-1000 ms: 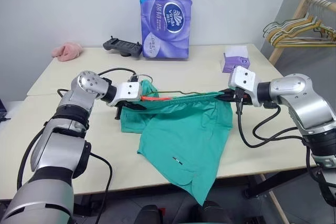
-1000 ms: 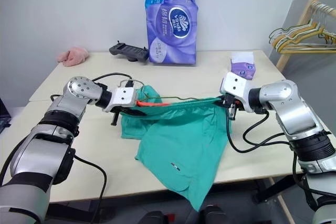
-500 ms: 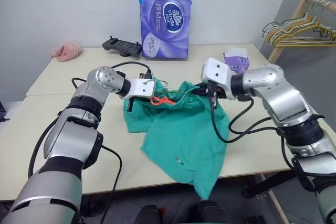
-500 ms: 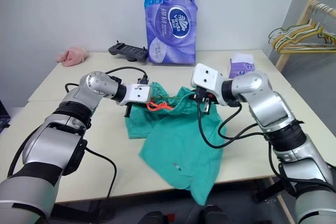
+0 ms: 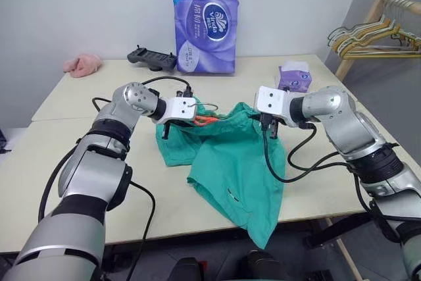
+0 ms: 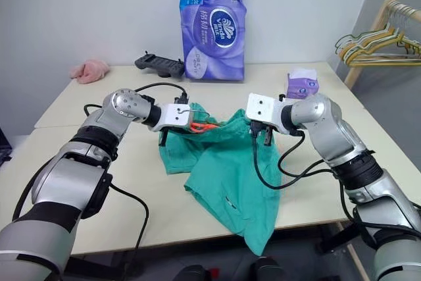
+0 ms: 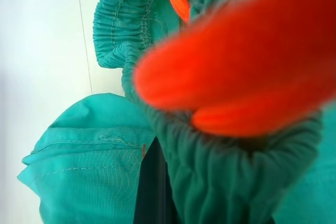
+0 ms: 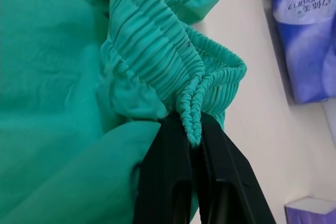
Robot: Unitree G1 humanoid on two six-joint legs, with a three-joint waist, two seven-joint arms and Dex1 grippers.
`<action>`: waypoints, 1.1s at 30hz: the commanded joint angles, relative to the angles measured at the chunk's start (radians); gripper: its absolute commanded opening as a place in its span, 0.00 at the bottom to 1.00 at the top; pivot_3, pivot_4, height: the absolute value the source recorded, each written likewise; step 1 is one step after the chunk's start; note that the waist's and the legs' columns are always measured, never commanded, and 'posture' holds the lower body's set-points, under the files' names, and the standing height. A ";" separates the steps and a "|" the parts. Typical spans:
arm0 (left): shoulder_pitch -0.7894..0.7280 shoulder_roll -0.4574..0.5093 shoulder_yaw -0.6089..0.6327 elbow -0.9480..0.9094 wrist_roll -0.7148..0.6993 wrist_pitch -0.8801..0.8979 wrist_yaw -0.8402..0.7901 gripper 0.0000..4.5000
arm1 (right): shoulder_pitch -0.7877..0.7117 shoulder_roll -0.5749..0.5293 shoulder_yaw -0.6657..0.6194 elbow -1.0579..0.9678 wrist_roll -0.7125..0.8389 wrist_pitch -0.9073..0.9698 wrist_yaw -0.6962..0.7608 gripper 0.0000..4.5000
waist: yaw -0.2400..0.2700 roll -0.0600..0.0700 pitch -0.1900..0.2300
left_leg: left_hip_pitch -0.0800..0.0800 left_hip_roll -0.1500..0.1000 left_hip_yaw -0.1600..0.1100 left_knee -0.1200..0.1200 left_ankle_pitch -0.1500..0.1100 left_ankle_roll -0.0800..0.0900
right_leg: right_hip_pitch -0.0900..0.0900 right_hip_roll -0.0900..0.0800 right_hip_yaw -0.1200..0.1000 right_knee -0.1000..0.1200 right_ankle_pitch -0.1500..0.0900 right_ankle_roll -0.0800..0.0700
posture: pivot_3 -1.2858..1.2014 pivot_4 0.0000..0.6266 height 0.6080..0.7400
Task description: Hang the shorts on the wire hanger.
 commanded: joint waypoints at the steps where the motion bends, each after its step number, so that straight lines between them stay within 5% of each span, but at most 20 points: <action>1: -0.065 0.003 0.034 -0.001 -0.012 -0.018 0.059 0.00 | 0.008 -0.007 0.006 -0.053 0.012 0.059 0.059 0.01 | 0.000 0.000 0.000 | 0.000 0.000 0.000 0.000 0.000 0.000 | 0.000 0.000 0.000 0.000 0.000 0.000 | 0.52 0.04 1.00; 17: -0.065 -0.005 0.027 0.011 0.022 -0.013 0.124 0.00 | -0.122 0.083 -0.040 -0.147 0.087 0.258 0.089 0.01 | 0.000 0.000 0.000 | 0.000 0.000 0.000 0.000 0.000 0.000 | 0.000 0.000 -0.001 0.001 0.000 0.000 | 0.53 0.02 1.00; 27: -0.113 0.013 0.045 0.035 0.041 0.053 0.220 0.00 | -0.266 0.011 -0.064 0.028 0.021 0.034 0.076 0.01 | 0.004 0.000 0.000 | -0.001 -0.001 0.000 0.000 0.000 0.000 | -0.001 -0.001 -0.002 0.000 0.000 0.000 | 0.52 0.00 1.00; 33: -0.101 -0.005 0.071 0.014 0.007 0.057 0.194 0.00 | -0.194 0.022 -0.029 0.036 -0.018 -0.041 0.045 0.01 | 0.000 0.001 -0.003 | 0.000 -0.001 0.001 0.000 0.000 0.000 | -0.001 -0.001 -0.001 0.000 0.000 0.000 | 0.53 0.00 1.00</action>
